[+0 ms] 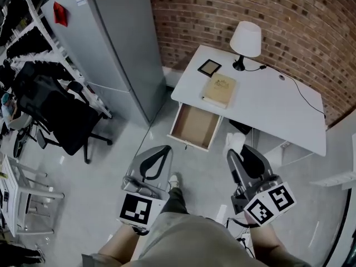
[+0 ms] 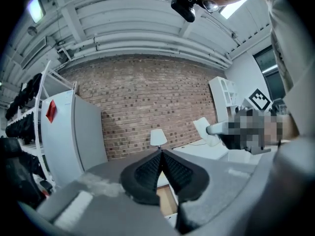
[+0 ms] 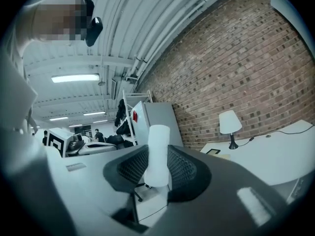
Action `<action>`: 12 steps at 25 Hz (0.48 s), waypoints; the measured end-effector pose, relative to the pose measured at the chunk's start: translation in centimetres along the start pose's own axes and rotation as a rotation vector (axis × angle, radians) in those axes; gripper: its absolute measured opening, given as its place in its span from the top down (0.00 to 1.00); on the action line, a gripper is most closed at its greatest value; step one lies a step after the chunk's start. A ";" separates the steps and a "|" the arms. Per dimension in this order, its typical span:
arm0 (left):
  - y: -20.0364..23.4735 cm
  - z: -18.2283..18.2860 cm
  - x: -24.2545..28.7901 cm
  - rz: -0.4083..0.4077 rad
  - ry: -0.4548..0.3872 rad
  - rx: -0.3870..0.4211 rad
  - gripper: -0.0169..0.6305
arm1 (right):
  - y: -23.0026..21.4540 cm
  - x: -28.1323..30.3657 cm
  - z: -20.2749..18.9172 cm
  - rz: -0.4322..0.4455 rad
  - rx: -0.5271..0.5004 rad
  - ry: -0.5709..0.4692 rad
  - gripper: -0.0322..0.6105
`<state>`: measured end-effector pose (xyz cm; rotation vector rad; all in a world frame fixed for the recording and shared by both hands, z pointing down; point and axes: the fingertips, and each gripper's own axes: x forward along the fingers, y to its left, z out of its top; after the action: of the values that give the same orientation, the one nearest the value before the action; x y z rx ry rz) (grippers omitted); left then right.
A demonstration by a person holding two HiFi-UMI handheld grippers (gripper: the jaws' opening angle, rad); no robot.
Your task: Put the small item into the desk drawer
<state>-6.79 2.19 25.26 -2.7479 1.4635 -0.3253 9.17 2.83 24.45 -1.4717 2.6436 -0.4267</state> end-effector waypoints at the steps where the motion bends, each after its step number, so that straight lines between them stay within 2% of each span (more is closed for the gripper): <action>1: 1.1 -0.4 1.0 -0.010 0.010 -0.002 0.97 | -0.4 1.4 -0.4 -0.011 0.009 0.013 0.76; 6: 6.1 -2.7 6.2 -0.072 0.061 -0.007 0.97 | -3.1 8.4 -2.8 -0.078 0.061 0.082 0.75; 12: 11.4 -6.7 13.2 -0.185 0.119 0.054 0.97 | -6.9 16.3 -7.3 -0.169 0.140 0.172 0.75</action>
<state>-10.20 -14.50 32.97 -2.8706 1.2036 -0.5324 4.62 -12.92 34.36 -1.6887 2.5584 -0.7695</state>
